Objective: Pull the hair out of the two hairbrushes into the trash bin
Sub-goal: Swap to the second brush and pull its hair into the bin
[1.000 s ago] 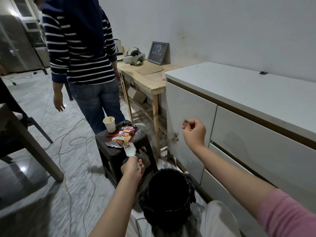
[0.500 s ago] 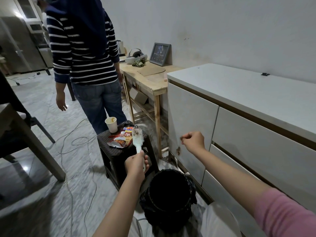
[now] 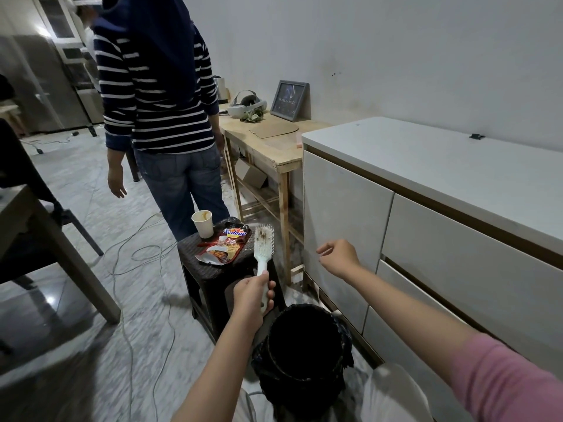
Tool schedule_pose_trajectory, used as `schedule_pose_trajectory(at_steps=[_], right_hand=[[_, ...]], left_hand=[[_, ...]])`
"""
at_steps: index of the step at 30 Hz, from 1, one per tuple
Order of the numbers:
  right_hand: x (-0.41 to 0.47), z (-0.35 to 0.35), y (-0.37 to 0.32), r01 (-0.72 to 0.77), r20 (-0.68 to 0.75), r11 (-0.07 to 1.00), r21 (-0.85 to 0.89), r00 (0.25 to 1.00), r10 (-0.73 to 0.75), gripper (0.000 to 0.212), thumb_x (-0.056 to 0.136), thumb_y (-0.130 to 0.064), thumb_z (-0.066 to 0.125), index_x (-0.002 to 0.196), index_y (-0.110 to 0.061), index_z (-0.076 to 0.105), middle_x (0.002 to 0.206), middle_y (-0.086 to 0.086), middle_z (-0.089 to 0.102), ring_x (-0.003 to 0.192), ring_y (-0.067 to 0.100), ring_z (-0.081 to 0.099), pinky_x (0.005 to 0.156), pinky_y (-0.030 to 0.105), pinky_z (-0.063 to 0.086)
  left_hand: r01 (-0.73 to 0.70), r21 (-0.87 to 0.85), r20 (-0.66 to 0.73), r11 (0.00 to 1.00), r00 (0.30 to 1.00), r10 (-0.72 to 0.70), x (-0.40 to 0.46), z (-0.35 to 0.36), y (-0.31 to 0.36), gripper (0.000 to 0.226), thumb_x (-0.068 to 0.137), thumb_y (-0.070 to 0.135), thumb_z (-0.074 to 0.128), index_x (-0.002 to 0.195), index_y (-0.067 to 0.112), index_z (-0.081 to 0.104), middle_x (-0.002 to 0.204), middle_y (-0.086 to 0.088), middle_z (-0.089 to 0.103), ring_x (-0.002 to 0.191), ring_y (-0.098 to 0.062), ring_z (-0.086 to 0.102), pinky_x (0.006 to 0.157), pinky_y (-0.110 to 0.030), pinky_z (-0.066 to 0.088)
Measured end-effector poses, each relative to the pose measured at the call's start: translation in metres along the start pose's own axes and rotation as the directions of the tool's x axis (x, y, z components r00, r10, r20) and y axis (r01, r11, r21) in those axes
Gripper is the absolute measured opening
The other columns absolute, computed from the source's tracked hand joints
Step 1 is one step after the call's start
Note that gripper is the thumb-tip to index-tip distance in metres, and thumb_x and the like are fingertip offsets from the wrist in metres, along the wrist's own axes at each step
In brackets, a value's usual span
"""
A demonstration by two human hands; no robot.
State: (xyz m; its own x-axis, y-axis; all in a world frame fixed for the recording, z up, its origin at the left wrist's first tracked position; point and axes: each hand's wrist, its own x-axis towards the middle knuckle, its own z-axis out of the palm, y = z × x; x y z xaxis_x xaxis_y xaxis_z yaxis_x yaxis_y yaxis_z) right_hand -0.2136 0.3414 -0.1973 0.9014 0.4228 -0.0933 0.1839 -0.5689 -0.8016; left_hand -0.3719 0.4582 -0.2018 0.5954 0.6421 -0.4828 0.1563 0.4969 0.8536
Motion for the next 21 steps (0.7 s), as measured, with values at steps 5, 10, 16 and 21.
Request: schedule_pose_trajectory(at_steps=[5,10,16,21], right_hand=[[-0.003,-0.001,-0.009,0.061,-0.108,0.994,0.094,0.993,-0.050,0.026,0.078,-0.002,0.065,0.062,-0.021,0.056,0.076,0.000,0.060,0.080,0.016,0.057,0.073,0.022,0.040],[-0.004,0.003,-0.026,0.204,-0.096,0.955,0.216,0.978,-0.187,0.032,0.076,-0.022,0.077,0.103,-0.012,0.064,0.095,0.001,0.061,0.090,0.016,0.059,0.078,0.025,0.046],[0.003,0.004,-0.041,0.250,0.059,0.966,0.071,0.965,-0.255,0.121,0.054,-0.046,0.087,0.150,-0.021,0.018,0.150,0.008,0.024,0.136,0.025,0.031,0.111,0.042,0.031],[0.014,-0.006,-0.043,0.247,0.061,0.969,-0.005,0.967,-0.246,0.101,0.050,-0.046,0.089,0.135,-0.013,0.046,0.136,0.009,0.044,0.126,0.024,0.046,0.106,0.035,0.039]], left_hand=[[-0.018,0.083,0.039,0.996,0.999,0.015,-0.005,0.004,-0.001,0.011,0.093,0.017,0.058,0.094,0.006,0.059,0.066,-0.003,0.058,0.046,-0.012,0.044,0.038,-0.016,0.035],[-0.078,0.196,0.072,0.978,0.995,0.065,-0.012,0.010,-0.003,0.008,0.091,0.016,0.059,0.088,0.009,0.056,0.067,-0.004,0.059,0.046,-0.013,0.045,0.039,-0.019,0.035],[-0.100,0.206,0.203,0.973,0.978,0.057,-0.016,0.017,-0.006,0.014,0.089,0.011,0.060,0.081,0.009,0.049,0.065,-0.008,0.059,0.041,-0.015,0.044,0.040,-0.020,0.031],[-0.121,0.193,0.231,0.974,0.970,0.075,-0.016,0.011,-0.008,0.019,0.087,0.010,0.061,0.075,0.011,0.048,0.060,-0.007,0.057,0.039,-0.014,0.042,0.038,-0.019,0.029]])
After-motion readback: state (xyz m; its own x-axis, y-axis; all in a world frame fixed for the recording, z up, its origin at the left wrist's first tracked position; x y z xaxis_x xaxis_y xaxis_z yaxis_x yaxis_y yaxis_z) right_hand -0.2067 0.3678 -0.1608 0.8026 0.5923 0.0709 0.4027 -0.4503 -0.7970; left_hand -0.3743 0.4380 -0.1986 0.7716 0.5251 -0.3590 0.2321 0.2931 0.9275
